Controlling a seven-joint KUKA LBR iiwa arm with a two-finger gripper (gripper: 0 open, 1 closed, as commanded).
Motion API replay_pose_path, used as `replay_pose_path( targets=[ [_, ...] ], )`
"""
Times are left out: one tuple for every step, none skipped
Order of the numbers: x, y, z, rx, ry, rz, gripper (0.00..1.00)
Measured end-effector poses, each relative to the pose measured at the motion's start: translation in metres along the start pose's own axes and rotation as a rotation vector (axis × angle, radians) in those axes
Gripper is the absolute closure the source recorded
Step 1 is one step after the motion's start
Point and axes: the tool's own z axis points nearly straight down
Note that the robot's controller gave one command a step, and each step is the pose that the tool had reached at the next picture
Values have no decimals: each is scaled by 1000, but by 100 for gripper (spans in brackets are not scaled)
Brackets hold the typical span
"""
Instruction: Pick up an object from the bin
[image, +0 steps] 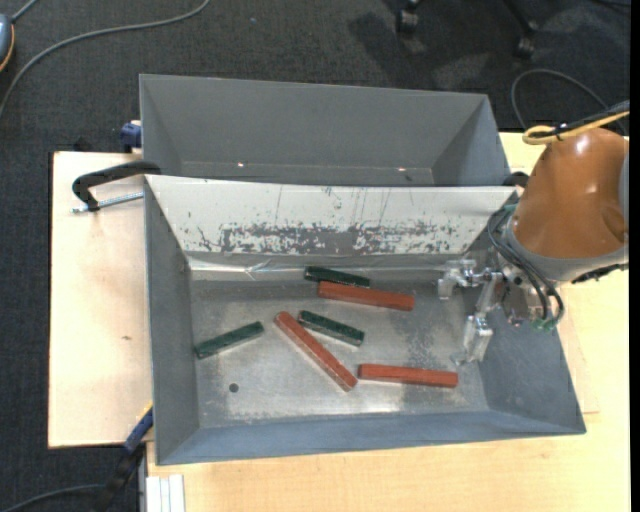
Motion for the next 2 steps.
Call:
replay_pose_path(
  targets=[
    [-8, 37, 93, -2, 0, 31, 0],
    [28, 87, 91, -2, 1, 148, 0]
  ],
)
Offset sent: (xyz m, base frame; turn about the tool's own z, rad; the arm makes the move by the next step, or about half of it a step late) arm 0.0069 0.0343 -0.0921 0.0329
